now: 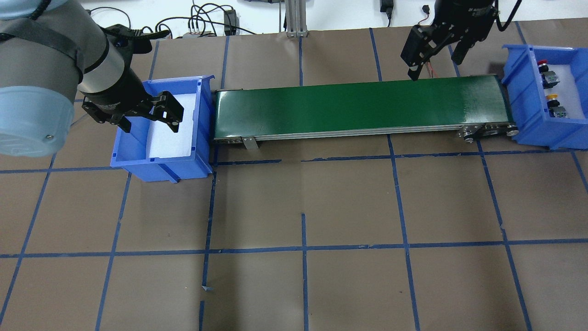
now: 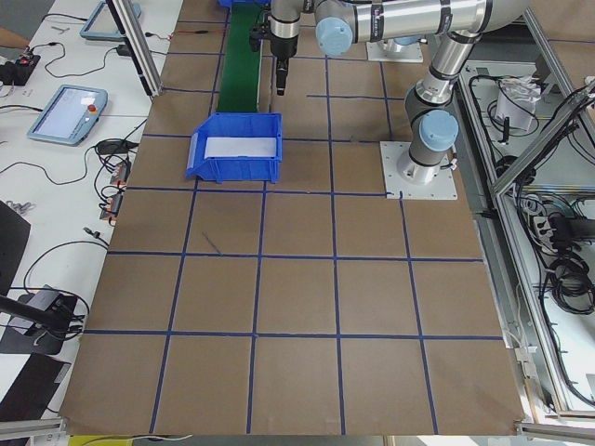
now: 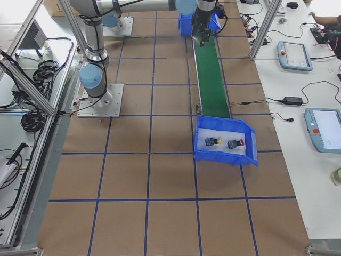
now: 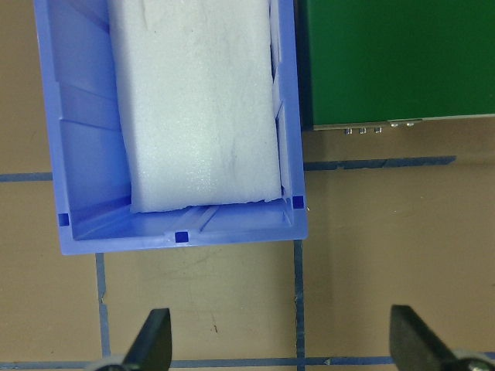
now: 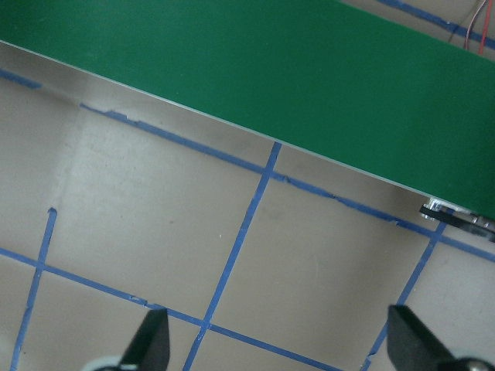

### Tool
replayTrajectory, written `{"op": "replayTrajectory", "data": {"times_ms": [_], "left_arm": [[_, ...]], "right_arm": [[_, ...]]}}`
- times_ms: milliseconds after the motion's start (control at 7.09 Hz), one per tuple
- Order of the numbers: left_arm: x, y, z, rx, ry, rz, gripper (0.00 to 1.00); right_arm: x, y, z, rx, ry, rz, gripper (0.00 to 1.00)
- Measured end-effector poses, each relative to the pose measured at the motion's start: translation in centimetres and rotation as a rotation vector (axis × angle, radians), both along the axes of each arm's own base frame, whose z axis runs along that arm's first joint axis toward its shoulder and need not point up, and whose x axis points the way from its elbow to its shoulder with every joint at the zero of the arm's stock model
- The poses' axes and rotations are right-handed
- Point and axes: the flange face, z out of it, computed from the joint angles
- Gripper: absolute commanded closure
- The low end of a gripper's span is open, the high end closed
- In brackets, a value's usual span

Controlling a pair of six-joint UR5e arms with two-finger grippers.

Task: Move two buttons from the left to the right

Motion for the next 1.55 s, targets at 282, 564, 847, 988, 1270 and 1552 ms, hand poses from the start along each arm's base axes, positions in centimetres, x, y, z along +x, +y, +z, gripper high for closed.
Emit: {"op": "replayTrajectory", "data": {"times_ms": [282,564,847,988,1270,1552], "left_arm": [[-0.1,0.2,0.3,0.011,0.007,-0.001,0.00],[-0.1,0.0,0.5,0.013,0.008,0.001,0.00],[-0.1,0.1,0.6,0.012,0.006,0.007,0.00],[-0.1,0.0,0.5,0.016,0.008,0.009,0.00],[-0.1,-0.2,0.0,0.025,0.014,0.011,0.00],[-0.2,-0.2,0.0,0.025,0.017,0.013,0.00]], "right_arm": [[-0.4,2.6,0.2,-0.010,0.009,-0.102,0.00],[-0.7,3.1,1.1,-0.029,0.036,-0.150,0.00],[-0.8,3.1,1.3,-0.034,0.047,-0.158,0.00],[-0.8,3.2,1.4,-0.036,0.049,-0.158,0.00],[-0.9,3.3,1.5,-0.036,0.050,-0.155,0.00],[-1.0,3.2,1.4,-0.037,0.048,-0.154,0.00]]}}
